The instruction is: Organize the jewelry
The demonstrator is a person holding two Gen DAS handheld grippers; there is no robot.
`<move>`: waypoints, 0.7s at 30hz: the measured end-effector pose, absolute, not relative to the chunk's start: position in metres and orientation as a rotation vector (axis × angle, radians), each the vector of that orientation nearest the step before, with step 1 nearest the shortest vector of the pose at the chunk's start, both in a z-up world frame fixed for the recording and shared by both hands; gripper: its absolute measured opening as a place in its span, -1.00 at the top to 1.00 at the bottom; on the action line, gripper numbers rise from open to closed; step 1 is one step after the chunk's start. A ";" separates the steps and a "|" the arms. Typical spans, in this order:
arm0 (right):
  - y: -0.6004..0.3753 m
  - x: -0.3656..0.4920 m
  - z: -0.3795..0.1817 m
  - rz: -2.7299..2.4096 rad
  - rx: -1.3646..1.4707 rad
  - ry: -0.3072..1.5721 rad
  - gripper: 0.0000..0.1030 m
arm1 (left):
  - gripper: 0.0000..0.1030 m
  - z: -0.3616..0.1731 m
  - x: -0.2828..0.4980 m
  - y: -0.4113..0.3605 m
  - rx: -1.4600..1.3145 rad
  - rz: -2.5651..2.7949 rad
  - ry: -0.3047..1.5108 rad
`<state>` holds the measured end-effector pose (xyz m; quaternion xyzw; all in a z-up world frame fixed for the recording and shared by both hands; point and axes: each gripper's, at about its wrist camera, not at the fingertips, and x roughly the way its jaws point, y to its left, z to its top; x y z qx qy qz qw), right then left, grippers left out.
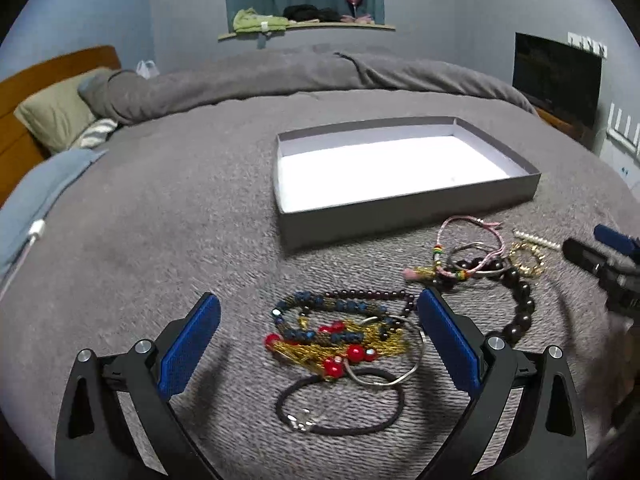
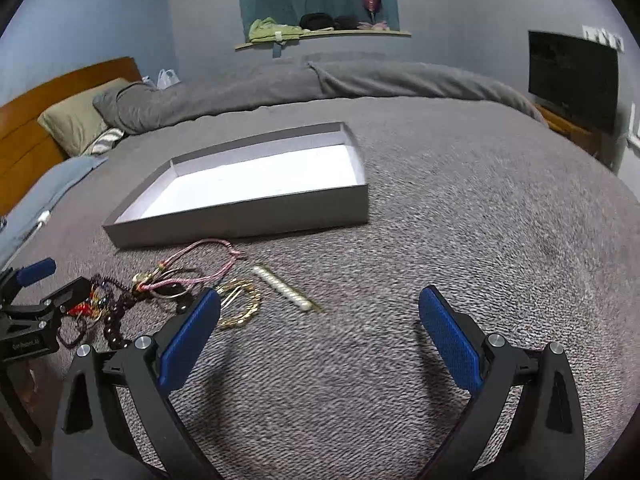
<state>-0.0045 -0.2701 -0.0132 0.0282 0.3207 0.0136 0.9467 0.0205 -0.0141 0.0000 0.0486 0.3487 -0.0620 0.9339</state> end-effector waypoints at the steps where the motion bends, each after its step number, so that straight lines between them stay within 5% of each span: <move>1: -0.270 -0.007 -0.012 0.028 0.045 0.651 -0.90 | -0.91 0.000 0.022 -0.013 0.087 -0.123 0.720; 21: -0.270 -0.008 -0.014 0.032 0.048 0.673 -0.90 | -0.91 -0.001 0.019 -0.015 0.108 -0.091 0.695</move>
